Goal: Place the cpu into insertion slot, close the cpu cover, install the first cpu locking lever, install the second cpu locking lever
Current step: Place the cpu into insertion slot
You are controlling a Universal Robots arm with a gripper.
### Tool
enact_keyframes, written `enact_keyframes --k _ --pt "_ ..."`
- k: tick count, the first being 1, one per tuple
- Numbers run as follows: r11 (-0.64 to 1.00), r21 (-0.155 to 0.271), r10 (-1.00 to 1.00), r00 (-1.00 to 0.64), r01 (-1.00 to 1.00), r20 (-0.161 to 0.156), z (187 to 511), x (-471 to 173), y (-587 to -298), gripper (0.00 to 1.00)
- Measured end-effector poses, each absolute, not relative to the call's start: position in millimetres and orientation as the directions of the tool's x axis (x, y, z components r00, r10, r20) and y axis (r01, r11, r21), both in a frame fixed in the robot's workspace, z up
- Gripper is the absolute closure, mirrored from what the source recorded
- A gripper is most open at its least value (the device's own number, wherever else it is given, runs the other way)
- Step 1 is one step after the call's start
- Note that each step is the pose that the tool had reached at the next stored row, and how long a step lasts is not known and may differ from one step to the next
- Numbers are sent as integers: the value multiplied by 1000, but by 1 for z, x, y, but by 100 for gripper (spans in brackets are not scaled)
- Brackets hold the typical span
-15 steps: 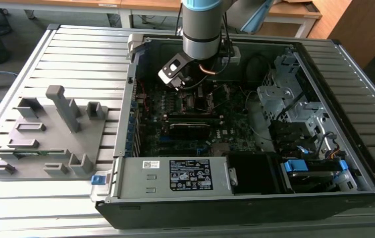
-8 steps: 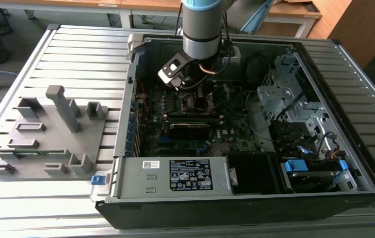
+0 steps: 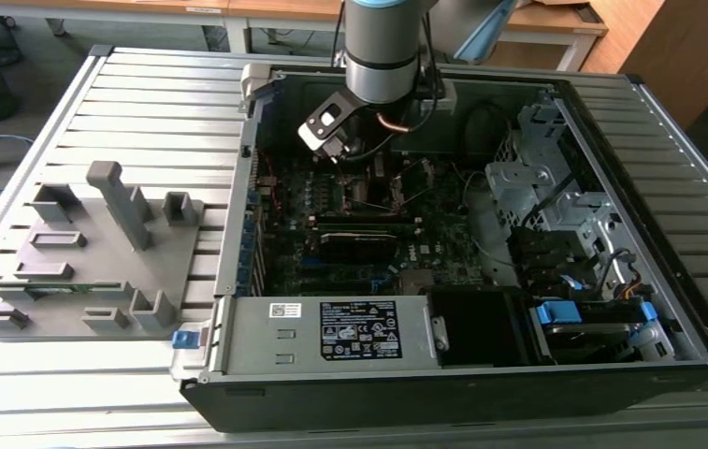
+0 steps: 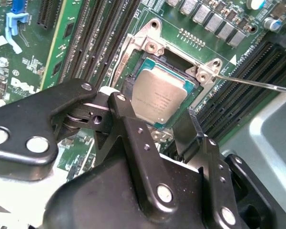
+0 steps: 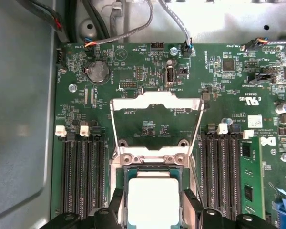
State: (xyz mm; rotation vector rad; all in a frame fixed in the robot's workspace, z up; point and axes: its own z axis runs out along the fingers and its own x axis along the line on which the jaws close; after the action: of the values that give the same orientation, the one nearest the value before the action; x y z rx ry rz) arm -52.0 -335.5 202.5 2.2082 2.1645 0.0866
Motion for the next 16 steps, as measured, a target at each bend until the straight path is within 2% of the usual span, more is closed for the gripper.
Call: enact_keyframes --k 16 --pt "-20 74 1000 20 997 6 205 -52 -335 42"
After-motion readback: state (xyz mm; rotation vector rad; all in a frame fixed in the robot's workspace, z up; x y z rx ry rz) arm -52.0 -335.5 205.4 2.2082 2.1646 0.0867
